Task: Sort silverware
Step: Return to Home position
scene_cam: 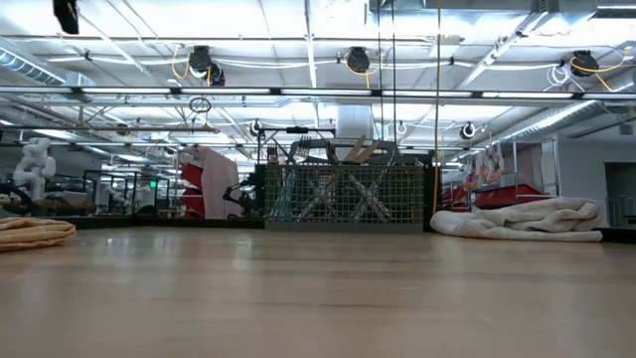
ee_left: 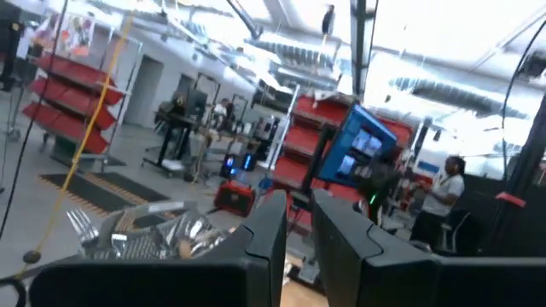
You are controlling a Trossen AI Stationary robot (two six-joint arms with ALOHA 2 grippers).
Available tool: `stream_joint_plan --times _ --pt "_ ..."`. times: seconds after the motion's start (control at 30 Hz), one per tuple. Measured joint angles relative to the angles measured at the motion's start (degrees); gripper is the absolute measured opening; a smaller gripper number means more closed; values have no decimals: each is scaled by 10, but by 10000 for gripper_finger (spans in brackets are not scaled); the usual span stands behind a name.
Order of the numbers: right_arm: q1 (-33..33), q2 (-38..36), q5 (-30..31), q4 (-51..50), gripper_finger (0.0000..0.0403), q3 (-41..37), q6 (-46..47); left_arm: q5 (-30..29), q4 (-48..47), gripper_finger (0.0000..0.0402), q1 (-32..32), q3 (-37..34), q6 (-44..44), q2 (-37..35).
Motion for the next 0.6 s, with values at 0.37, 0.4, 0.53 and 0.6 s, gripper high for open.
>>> stream_joint_plan --times 0.37,0.4,0.53,0.6 --pt "50 72 -65 676 0 -401 170 26 -150 63 0 10 -73 -2" --pt "63 74 -45 723 0 -423 169 42 -159 63 0 10 -74 -3" --pt "132 76 -31 682 0 -419 130 138 -157 63 0 10 -61 -3" --pt "167 79 -21 668 0 -421 96 186 -157 63 0 5 -40 -3"
